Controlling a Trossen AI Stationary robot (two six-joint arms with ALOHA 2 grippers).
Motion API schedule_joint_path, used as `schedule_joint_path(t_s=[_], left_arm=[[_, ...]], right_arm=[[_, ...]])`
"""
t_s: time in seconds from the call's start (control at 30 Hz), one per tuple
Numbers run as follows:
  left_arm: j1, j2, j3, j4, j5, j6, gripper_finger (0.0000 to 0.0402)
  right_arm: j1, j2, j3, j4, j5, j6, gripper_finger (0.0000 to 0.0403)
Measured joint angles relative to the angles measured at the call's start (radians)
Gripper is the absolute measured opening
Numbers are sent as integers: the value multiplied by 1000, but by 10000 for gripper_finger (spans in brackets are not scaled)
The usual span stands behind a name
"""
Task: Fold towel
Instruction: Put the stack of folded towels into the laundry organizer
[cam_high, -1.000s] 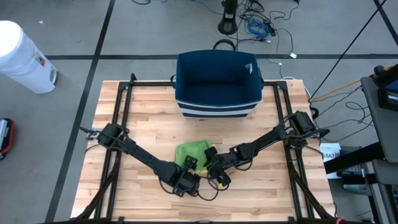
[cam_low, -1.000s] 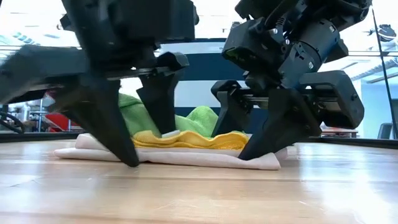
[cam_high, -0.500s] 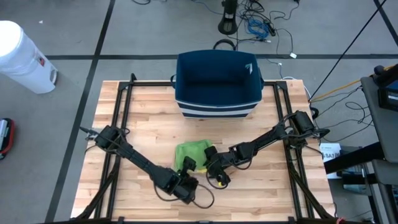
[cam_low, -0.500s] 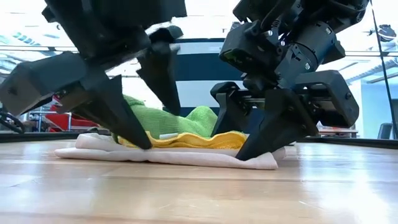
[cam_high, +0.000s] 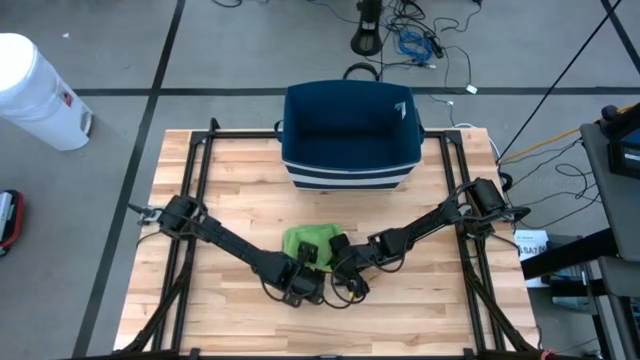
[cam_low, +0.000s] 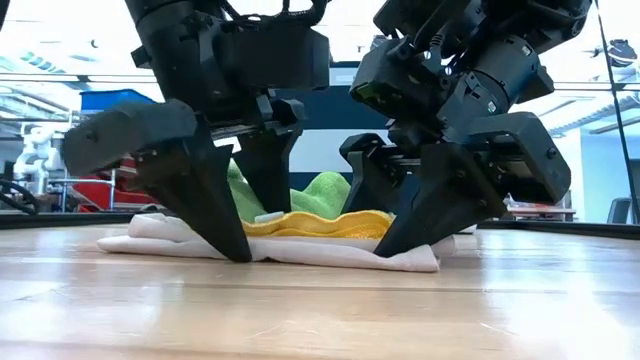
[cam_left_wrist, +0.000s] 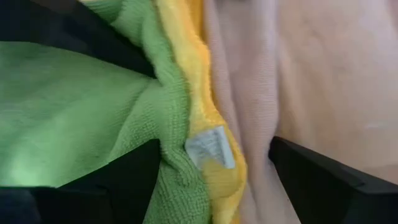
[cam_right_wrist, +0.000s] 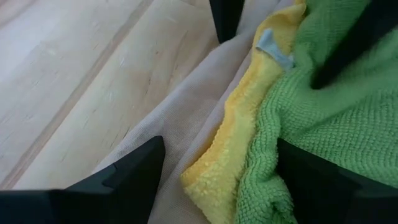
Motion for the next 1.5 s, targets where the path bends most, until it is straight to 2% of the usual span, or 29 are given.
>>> schedule_joint_path(t_s=[0.07,0.33,0.5,0.73,1.1,1.27,1.5], left_arm=[[-1,-1,0,1,30,-2,319],[7,1,-20,-7,34,-25,315],[15,1,-64,5,32,-30,281],[16,4,-69,15,20,-23,197],[18,7,-72,52,-74,48,20],[20,7,-73,64,-94,48,12],[36,8,-74,107,-90,42,12]], right_arm=[[0,0,0,0,0,0,288],[-3,1,0,0,-7,1,288],[-3,1,0,-2,-8,5,288],[-3,1,0,-2,-17,6,288],[-4,-49,-4,-50,-29,5,288],[-3,-103,-5,-58,-35,28,288],[4,-90,-5,-38,-26,74,288]])
